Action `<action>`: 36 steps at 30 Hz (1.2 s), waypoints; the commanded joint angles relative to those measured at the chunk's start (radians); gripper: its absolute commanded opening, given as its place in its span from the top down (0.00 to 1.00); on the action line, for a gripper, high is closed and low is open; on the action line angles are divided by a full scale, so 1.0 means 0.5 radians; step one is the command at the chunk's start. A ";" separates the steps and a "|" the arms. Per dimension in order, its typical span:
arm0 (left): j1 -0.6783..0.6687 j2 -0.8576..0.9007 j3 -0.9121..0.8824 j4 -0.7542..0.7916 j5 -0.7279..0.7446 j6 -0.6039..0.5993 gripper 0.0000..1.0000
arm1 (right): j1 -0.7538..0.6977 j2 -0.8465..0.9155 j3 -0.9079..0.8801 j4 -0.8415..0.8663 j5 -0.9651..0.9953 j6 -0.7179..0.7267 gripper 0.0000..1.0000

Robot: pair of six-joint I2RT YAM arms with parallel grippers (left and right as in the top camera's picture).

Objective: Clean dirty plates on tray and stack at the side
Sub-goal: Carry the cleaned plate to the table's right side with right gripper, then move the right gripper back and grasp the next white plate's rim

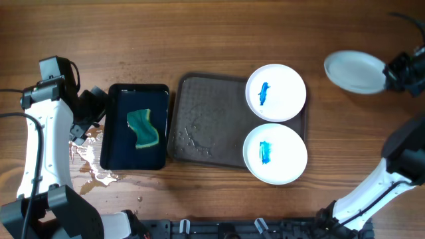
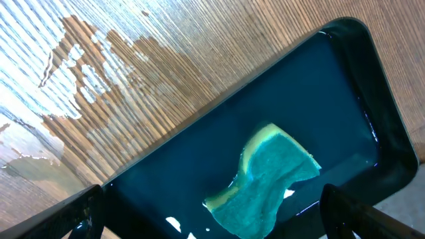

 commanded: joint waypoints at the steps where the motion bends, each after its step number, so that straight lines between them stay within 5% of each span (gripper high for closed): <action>1: -0.005 0.012 -0.018 -0.005 0.009 -0.018 0.00 | -0.161 0.127 -0.061 0.033 0.016 -0.011 0.96; 3: -0.005 0.012 -0.018 -0.010 0.009 -0.019 0.00 | -0.243 0.205 -0.064 0.021 0.016 -0.030 0.93; 5: -0.005 0.012 -0.018 -0.009 0.009 -0.019 0.00 | -0.266 0.230 -0.064 0.019 0.005 -0.038 0.58; 11: -0.005 0.012 -0.018 -0.002 0.009 -0.019 0.00 | -0.179 0.164 -0.056 -0.004 -0.348 -0.228 0.63; 17: -0.005 0.012 -0.018 -0.002 0.010 -0.019 0.00 | 0.286 -0.192 -0.056 0.000 -0.299 -0.346 0.59; 21: -0.005 0.012 -0.018 -0.005 0.010 -0.019 0.00 | 0.565 -0.189 -0.179 -0.020 -0.203 -0.341 0.41; 26: -0.005 0.013 -0.018 -0.017 0.010 -0.019 0.00 | 0.739 -0.188 -0.568 0.233 -0.391 -0.591 0.45; 34: -0.005 0.012 -0.018 -0.018 0.009 -0.019 0.00 | 0.920 -0.187 -1.038 0.809 -0.466 -0.598 0.49; 36: -0.005 0.012 -0.018 -0.020 0.009 -0.019 0.00 | 0.920 -0.187 -1.049 0.854 -0.466 -0.598 0.66</action>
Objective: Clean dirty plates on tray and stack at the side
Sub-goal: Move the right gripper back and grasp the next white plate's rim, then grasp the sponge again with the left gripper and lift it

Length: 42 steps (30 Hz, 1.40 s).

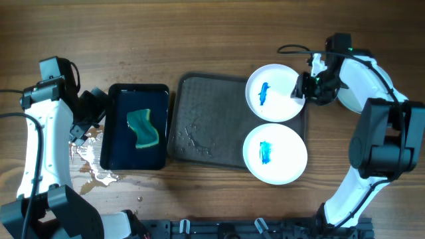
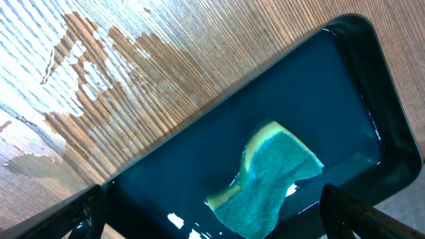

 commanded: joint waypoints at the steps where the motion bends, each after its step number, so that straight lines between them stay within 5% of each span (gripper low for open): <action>1: -0.005 0.011 -0.016 -0.005 0.010 -0.019 0.00 | 0.004 0.005 -0.021 0.048 -0.047 -0.011 0.79; 3: -0.005 0.011 -0.016 -0.005 0.009 -0.019 0.00 | 0.005 0.005 -0.021 0.055 -0.047 -0.011 0.95; 10: -0.017 0.011 -0.016 -0.010 0.009 -0.018 0.00 | 0.354 0.005 -0.021 -0.018 -0.047 0.024 0.95; 15: -0.117 0.011 -0.016 -0.008 0.008 -0.018 0.12 | 0.697 0.005 -0.021 0.066 -0.038 0.300 0.95; 19: -0.263 0.023 -0.038 0.026 0.008 0.034 0.17 | 0.715 0.005 -0.021 0.054 -0.040 0.346 0.95; 27: -0.600 0.306 -0.280 0.205 0.011 -0.042 0.12 | 0.713 0.005 -0.021 0.047 -0.040 0.295 0.95; 38: -0.664 0.430 -0.372 0.362 0.094 -0.042 0.26 | 0.713 0.005 -0.021 0.058 -0.039 0.299 0.95; 40: -0.664 0.493 -0.402 0.394 0.099 -0.042 0.32 | 0.713 0.005 -0.022 0.056 -0.039 0.301 0.95; 41: -0.663 0.518 -0.404 0.407 0.098 -0.041 0.70 | 0.713 0.005 -0.024 0.053 -0.039 0.300 0.95; 42: -0.663 0.523 -0.404 0.417 0.098 -0.042 0.96 | 0.713 0.005 -0.024 0.048 -0.039 0.300 0.95</action>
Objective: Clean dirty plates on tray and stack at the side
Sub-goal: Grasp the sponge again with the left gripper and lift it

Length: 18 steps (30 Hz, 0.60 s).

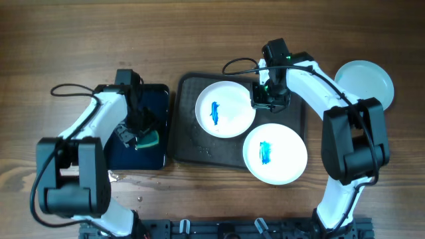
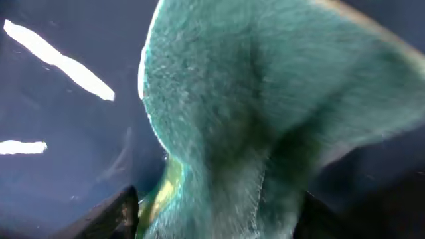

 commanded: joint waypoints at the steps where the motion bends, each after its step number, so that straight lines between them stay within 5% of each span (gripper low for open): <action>1: -0.012 0.054 -0.021 0.045 0.026 -0.007 0.96 | -0.008 0.005 -0.019 -0.003 -0.020 -0.008 0.95; 6: -0.012 0.042 -0.017 0.083 0.019 -0.007 0.95 | -0.008 0.005 -0.019 -0.008 -0.020 -0.008 0.95; 7: -0.012 0.042 -0.017 0.076 0.020 -0.007 0.37 | -0.008 0.005 -0.019 -0.008 -0.020 -0.008 0.96; 8: -0.012 0.042 -0.017 0.078 0.018 -0.006 0.20 | -0.008 0.005 -0.019 -0.008 -0.021 -0.010 0.95; 13: 0.012 0.034 0.063 0.109 -0.134 0.010 0.22 | -0.008 0.005 -0.019 -0.011 -0.020 -0.020 0.95; 18: 0.012 0.034 0.076 0.186 -0.178 0.011 0.36 | -0.008 0.005 -0.019 -0.009 -0.020 -0.028 0.95</action>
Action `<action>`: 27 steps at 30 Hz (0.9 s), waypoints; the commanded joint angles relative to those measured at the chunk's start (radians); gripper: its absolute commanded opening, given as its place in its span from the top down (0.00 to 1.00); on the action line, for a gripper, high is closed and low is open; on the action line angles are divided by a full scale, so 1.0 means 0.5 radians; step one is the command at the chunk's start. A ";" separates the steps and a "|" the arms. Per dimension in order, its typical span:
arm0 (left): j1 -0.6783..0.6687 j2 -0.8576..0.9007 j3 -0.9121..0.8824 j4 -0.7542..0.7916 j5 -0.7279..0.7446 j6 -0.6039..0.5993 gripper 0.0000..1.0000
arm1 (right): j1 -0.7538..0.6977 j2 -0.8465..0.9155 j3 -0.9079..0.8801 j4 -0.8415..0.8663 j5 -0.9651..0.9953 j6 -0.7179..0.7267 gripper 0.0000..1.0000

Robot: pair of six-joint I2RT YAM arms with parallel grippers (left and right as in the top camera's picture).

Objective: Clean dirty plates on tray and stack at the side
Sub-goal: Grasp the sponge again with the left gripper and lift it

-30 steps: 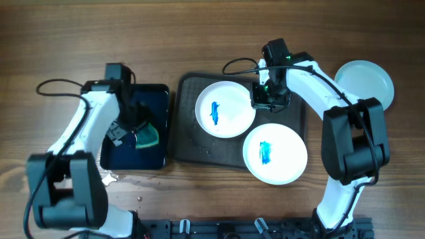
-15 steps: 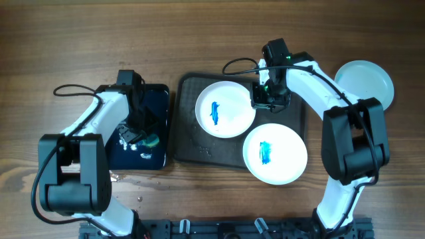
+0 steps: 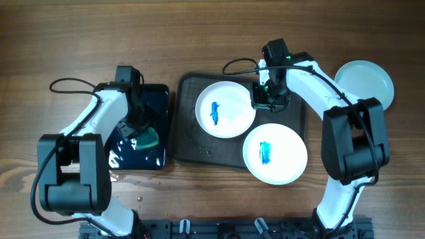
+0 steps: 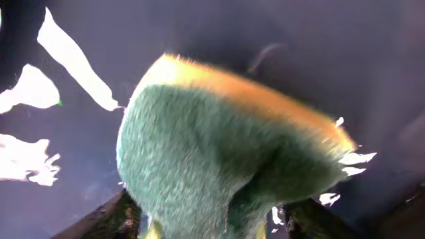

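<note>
In the dark water basin (image 3: 156,93) my left gripper (image 3: 136,136) is shut on the green and yellow sponge (image 3: 147,138). The sponge (image 4: 219,153) bulges folded between the fingers (image 4: 126,212) and fills the left wrist view. A white plate with a blue smear (image 3: 224,109) lies on the brown tray (image 3: 192,143). My right gripper (image 3: 265,98) sits at that plate's right rim, apparently shut on it. A second smeared plate (image 3: 275,153) lies at the tray's front right corner.
A clean white plate (image 3: 364,81) lies on the table at the far right. Spilled water (image 3: 119,176) glistens on the wood by the basin's front left corner. The basin bottom (image 4: 332,53) shows bright reflections.
The sponge has turned in my left gripper, its yellow edge now uppermost, and the water in the basin shows more glints. The right gripper and both plates are where they were.
First my left gripper hung open left of the basin while the right held a clean plate at the far right. Then the right gripper reached the far dirty plate. Later that plate lay mid-tray, the clean plate lay at the side, and the left gripper had the sponge.
</note>
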 commanded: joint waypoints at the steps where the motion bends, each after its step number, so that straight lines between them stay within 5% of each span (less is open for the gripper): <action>1: 0.011 0.010 0.035 0.050 -0.064 0.005 0.42 | -0.008 0.005 -0.019 0.002 -0.019 -0.034 0.95; 4: 0.011 0.010 0.035 0.056 -0.073 0.011 0.58 | -0.008 0.005 -0.019 0.005 -0.020 -0.034 0.95; 5: 0.011 0.010 0.035 0.061 -0.095 0.011 0.92 | -0.008 0.005 -0.019 0.003 -0.020 -0.034 0.95; 6: 0.011 0.010 0.035 0.063 -0.101 0.011 0.96 | -0.008 0.005 -0.019 0.001 -0.020 -0.034 0.96; 11: -0.017 -0.218 0.122 -0.066 -0.148 0.066 0.96 | -0.008 0.005 -0.019 -0.027 -0.020 -0.034 0.95; 17: -0.298 -0.752 0.127 -0.105 -0.867 0.215 0.96 | -0.008 0.005 -0.019 -0.024 -0.021 -0.034 0.95; 27: -0.623 -0.741 0.127 -0.110 -1.708 0.124 0.96 | -0.008 0.005 -0.019 -0.041 -0.027 -0.033 0.95</action>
